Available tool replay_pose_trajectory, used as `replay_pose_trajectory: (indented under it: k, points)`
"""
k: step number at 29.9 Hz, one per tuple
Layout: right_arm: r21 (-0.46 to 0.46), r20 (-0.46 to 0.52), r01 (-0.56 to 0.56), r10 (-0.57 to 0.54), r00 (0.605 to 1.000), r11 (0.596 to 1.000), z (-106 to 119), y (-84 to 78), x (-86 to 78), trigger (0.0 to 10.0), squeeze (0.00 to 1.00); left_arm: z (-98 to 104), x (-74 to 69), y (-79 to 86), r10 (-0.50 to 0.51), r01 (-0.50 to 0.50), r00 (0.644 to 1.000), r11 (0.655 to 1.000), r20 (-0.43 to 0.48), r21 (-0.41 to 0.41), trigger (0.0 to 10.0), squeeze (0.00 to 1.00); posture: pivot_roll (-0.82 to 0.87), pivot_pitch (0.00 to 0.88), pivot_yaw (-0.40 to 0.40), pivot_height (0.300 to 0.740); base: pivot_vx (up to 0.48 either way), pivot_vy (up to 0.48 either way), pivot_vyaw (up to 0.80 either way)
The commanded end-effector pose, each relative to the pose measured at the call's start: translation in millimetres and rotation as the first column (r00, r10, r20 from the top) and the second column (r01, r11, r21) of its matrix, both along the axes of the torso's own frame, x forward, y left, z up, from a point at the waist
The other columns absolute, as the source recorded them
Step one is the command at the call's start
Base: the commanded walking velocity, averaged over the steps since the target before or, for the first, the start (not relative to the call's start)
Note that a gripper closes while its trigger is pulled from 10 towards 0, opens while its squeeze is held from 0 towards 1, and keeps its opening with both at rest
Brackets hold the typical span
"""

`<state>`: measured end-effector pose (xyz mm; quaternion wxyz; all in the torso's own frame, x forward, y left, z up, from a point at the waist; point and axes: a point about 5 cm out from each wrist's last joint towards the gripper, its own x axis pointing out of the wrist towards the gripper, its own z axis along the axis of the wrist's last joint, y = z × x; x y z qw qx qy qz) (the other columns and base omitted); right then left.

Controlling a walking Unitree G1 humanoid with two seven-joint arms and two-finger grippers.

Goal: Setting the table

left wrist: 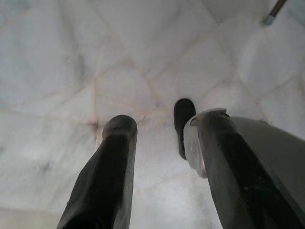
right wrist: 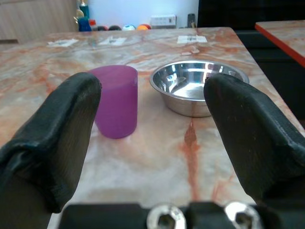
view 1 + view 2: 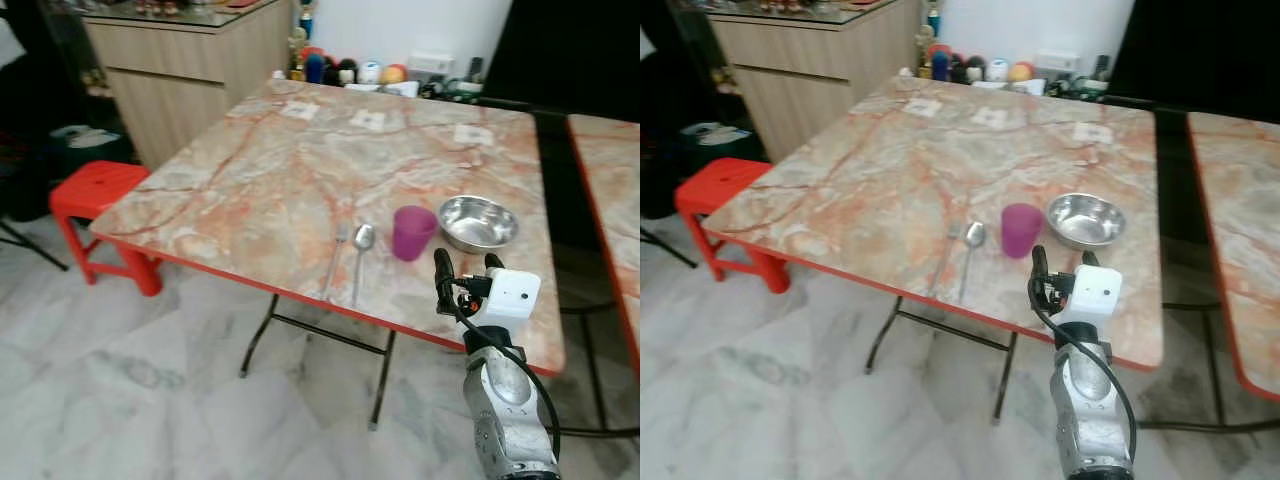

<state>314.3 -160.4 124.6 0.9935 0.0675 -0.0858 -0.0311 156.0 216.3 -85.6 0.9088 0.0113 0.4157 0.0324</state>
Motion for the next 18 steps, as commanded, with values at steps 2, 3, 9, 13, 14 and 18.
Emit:
replay_pose_trajectory:
  k: [2, 3, 9, 13, 14, 18]
  points:
    - [0.005, 0.009, 0.016, -0.016, 1.0, 1.0, 2.0, -3.8, 0.2, 10.0, 0.0, -2.0, -4.6, 0.5, 0.008, -0.008, 1.0, 1.0, -0.017, -0.003, 10.0, 0.0, -0.02, 0.094, -0.03, 0.74, 0.0, 0.0, 0.0]
    - [0.006, 0.009, 0.018, -0.018, 1.0, 1.0, 2.2, -4.1, 0.4, 10.0, 0.0, -2.0, -4.6, 0.6, 0.009, -0.009, 1.0, 1.0, -0.017, -0.002, 10.0, 0.0, -0.02, 0.094, -0.03, 0.74, 0.0, 0.0, 0.0]
    - [0.011, 0.016, 0.029, -0.03, 0.999, 1.0, 3.9, -6.2, 0.9, 10.0, 0.0, -2.3, -5.1, 0.5, 0.01, -0.01, 1.0, 1.0, -0.019, -0.002, 10.0, 0.0, -0.02, 0.095, -0.031, 0.74, 0.0, 0.0, 0.0]
    - [0.011, 0.015, 0.032, -0.033, 0.999, 0.999, 4.1, -6.8, 0.8, 10.0, 0.0, -2.6, -6.1, 1.0, 0.01, -0.01, 1.0, 1.0, -0.023, -0.002, 10.0, 0.0, -0.03, 0.094, -0.032, 0.74, 0.0, 0.0, 0.0]
    - [0.011, 0.015, 0.032, -0.032, 0.999, 0.999, 4.1, -6.8, 0.9, 10.0, 0.0, -2.6, -6.2, 1.1, 0.01, -0.01, 1.0, 1.0, -0.023, -0.002, 10.0, 0.0, -0.02, 0.095, -0.032, 0.74, 0.0, 0.0, 0.0]
    - [0.014, 0.016, 0.033, -0.033, 0.999, 0.999, 4.2, -6.8, 1.1, 10.0, 0.0, -2.8, -6.9, 1.7, 0.01, -0.01, 1.0, 1.0, -0.026, -0.001, 10.0, 0.0, -0.02, 0.095, -0.032, 0.74, 0.0, 0.0, 0.0]
